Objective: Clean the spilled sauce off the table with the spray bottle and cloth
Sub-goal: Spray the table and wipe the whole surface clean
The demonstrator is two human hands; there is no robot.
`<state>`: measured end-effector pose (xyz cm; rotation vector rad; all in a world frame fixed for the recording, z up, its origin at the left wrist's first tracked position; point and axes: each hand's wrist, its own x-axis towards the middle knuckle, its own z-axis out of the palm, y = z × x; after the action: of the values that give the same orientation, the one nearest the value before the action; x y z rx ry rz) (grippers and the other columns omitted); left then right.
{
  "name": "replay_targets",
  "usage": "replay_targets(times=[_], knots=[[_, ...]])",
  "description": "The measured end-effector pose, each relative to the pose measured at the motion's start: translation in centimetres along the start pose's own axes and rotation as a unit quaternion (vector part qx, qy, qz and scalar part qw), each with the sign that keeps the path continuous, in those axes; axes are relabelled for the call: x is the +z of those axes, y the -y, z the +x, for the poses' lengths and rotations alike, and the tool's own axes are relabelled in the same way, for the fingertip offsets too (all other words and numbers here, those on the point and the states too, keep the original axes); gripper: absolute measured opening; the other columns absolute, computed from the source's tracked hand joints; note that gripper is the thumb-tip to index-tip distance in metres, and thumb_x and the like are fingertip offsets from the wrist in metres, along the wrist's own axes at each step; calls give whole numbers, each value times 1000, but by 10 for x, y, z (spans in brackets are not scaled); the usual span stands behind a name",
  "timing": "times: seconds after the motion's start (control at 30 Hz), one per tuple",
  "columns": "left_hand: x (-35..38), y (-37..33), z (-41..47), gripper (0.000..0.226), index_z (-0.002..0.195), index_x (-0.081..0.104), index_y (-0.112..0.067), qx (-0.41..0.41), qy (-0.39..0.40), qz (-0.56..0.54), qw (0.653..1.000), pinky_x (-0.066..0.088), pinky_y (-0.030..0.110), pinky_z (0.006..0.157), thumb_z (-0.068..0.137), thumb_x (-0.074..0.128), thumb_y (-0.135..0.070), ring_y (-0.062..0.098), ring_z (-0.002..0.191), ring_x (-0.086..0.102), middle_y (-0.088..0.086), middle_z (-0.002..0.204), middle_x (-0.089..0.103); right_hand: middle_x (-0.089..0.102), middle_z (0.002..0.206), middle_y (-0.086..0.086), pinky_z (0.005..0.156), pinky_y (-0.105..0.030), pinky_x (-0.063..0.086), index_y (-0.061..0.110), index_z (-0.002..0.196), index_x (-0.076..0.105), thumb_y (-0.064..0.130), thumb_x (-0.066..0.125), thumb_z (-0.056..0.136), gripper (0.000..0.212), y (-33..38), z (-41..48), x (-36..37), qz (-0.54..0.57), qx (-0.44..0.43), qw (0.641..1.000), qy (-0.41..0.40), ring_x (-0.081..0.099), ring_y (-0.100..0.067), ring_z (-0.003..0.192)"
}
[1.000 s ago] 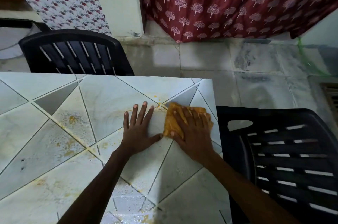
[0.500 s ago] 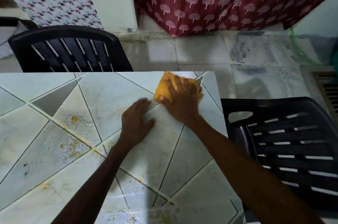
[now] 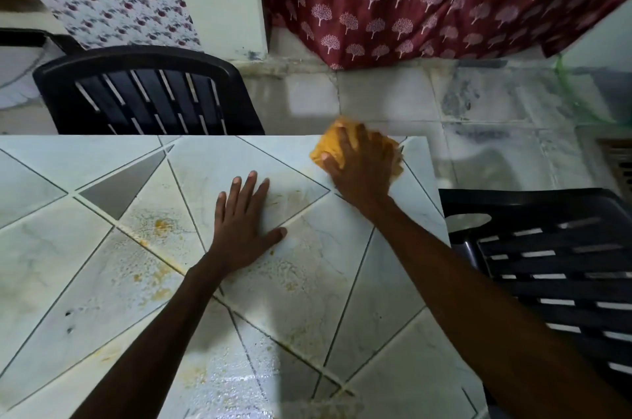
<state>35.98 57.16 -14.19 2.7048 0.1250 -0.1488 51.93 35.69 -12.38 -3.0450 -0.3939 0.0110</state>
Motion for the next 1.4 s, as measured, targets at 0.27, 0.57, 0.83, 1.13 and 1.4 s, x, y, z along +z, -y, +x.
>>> replay_targets(times=[0.27, 0.57, 0.83, 1.13, 1.4], knots=[[-21, 12, -1, 65, 138, 54, -10, 45, -85, -129, 987, 33, 46, 115, 82, 55, -44, 26, 141, 38, 8, 151, 44, 27, 164, -3, 118, -57, 21, 38, 156, 28, 69, 37, 94, 70, 30, -108, 5, 58, -188, 980, 36, 25, -33, 150], [-22, 28, -25, 75, 146, 40, -29, -4, -64, -13, 998, 20, 47, 113, 81, 46, -67, 24, 148, 21, -6, 160, 27, 42, 156, -6, 110, -57, 30, 35, 154, 32, 78, 34, 87, 80, 25, -11, 5, -21, -36, 999, 13, 42, -41, 135], [-32, 40, -39, 74, 141, 48, -23, -143, -133, -45, 980, 20, 55, 112, 77, 43, -59, 30, 147, 21, 0, 155, 36, 21, 167, -1, 119, -56, 18, 36, 158, 23, 75, 35, 92, 78, 87, -85, 6, 26, -191, 981, 41, 21, -34, 151], [-35, 58, -44, 71, 143, 43, -29, -128, -129, -14, 983, 25, 52, 110, 80, 53, -60, 26, 145, 26, -7, 156, 33, 29, 164, -7, 118, -55, 23, 32, 159, 20, 81, 21, 90, 84, 8, -75, -3, -7, -63, 997, 37, 28, -37, 148], [-40, 63, -47, 59, 142, 48, -17, -113, -140, -70, 981, 30, 55, 112, 86, 53, -34, 31, 144, 31, 2, 154, 40, 28, 164, -5, 118, -54, 22, 32, 158, 25, 72, 32, 93, 77, 155, -64, 9, 30, -163, 986, 31, 26, -35, 148]])
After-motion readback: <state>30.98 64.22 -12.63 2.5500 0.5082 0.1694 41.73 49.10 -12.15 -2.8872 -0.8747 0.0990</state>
